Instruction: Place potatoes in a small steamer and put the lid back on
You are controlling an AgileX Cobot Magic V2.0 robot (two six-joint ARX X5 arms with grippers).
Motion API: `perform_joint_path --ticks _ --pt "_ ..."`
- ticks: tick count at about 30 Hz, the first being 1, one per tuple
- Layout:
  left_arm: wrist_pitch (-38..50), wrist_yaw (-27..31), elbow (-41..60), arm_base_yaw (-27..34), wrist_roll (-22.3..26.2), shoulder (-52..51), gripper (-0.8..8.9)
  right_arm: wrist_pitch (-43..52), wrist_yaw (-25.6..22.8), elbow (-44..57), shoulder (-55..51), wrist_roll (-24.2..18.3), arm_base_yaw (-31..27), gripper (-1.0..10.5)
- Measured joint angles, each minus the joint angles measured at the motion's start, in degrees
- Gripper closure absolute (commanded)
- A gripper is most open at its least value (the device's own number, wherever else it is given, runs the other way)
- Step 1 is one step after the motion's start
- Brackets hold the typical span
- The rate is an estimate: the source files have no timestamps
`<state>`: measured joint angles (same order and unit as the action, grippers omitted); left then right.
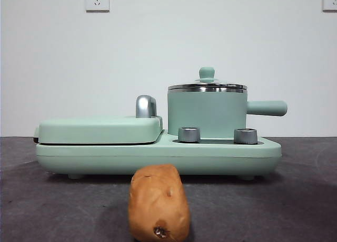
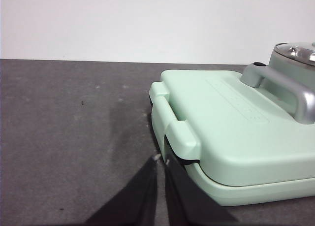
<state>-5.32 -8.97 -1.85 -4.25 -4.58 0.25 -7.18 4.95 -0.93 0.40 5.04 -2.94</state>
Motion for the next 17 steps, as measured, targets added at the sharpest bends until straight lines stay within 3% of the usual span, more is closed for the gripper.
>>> perform_joint_path --ticks 8,11,17 --pt "-1.14 0.04 -0.20 0.00 -11.23 4.46 7.97 -3.65 2.60 -1.16 0.00 14.49 0.37 9.3" --pt "-2.36 -0.57 -2.16 0.00 -14.45 8.07 7.97 -8.76 4.09 -5.51 0.55 17.57 0.66 9.3" --pt "-2.23 -6.10 -11.21 -0.17 -18.10 18.71 7.98 -17.46 11.02 -17.49 4.92 19.32 1.03 9.3"
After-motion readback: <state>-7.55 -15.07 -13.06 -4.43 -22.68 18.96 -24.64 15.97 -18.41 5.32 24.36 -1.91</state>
